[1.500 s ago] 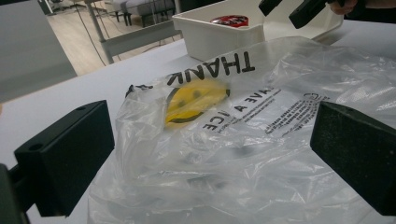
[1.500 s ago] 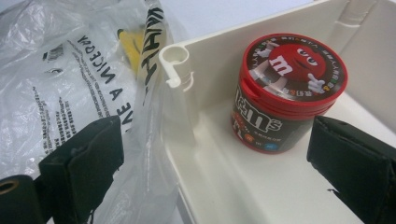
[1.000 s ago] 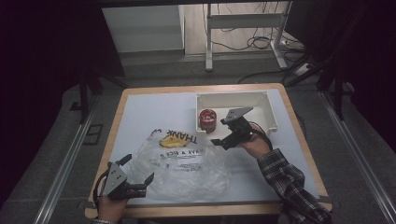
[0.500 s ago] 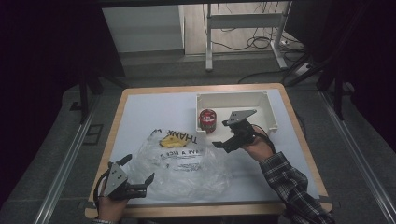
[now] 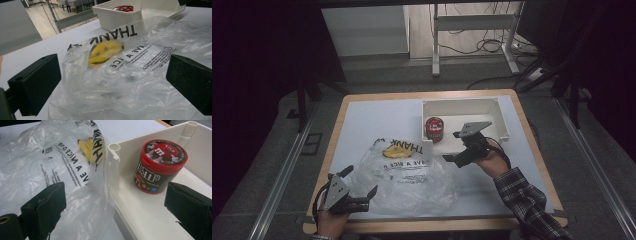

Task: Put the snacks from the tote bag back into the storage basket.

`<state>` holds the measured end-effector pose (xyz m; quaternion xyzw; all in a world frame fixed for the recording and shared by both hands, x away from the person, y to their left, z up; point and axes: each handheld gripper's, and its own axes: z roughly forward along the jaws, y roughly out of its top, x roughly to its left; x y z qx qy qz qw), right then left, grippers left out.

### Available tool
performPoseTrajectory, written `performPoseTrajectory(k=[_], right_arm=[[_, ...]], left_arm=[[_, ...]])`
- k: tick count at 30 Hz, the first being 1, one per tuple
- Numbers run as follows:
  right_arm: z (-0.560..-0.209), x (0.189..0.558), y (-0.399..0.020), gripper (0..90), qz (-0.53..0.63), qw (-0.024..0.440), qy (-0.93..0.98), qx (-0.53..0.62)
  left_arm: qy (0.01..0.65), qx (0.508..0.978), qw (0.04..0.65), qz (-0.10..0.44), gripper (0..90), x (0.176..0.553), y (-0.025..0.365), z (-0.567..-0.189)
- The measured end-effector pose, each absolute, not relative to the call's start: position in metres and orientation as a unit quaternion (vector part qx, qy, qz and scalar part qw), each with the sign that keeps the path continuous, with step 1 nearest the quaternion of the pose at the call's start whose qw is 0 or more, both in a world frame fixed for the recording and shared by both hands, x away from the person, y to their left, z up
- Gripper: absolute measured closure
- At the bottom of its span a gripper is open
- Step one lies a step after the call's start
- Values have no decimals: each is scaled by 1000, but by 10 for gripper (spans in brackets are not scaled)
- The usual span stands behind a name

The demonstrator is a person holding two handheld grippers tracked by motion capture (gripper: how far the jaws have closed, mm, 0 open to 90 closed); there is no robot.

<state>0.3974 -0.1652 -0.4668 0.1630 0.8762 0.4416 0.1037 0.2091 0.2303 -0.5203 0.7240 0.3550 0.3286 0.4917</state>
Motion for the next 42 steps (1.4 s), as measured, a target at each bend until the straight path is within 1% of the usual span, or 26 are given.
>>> performPoseTrajectory(k=[42], right_arm=[[-471, 371, -200, 40, 453, 145, 860, 184]], left_arm=[[354, 726, 490, 327, 0, 209, 230, -521]])
